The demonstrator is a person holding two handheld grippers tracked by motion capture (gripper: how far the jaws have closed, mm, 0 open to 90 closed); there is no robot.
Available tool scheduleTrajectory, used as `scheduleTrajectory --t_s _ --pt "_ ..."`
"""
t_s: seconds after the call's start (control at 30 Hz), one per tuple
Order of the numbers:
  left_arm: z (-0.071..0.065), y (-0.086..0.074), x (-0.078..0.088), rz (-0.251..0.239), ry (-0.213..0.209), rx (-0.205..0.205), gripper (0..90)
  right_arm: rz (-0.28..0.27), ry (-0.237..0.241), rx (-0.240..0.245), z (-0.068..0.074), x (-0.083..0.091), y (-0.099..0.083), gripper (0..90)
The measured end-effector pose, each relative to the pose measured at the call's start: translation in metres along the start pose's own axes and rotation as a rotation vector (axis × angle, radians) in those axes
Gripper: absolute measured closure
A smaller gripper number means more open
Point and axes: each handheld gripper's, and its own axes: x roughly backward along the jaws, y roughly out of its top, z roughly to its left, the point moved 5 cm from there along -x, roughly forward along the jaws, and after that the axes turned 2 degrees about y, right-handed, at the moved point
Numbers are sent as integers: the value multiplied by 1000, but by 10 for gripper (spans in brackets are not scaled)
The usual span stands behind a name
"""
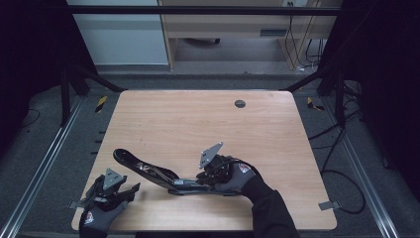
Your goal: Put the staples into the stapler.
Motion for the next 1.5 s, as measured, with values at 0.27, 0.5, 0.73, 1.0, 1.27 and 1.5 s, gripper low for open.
scheduleTrajectory --t_s 0.27,0.5,0.73,1.0,1.27,1.5 --pt "0 0 0 0 0 0 422 1 3 -1 -1 -1 0 786" --pt "0 0 0 1 0 -1 422 1 2 1 -1 -1 1 786" --pt "0 0 0 1 0 0 422 2 2 1 -2 -2 1 786" --pt "0 0 0 1 0 -1 422 2 4 9 -1 -3 1 786" --pt "0 0 0 1 -1 1 422 4 3 10 -1 -3 1 785" --pt "0 0 0 2 -1 0 422 5 4 9 -1 -3 1 784"
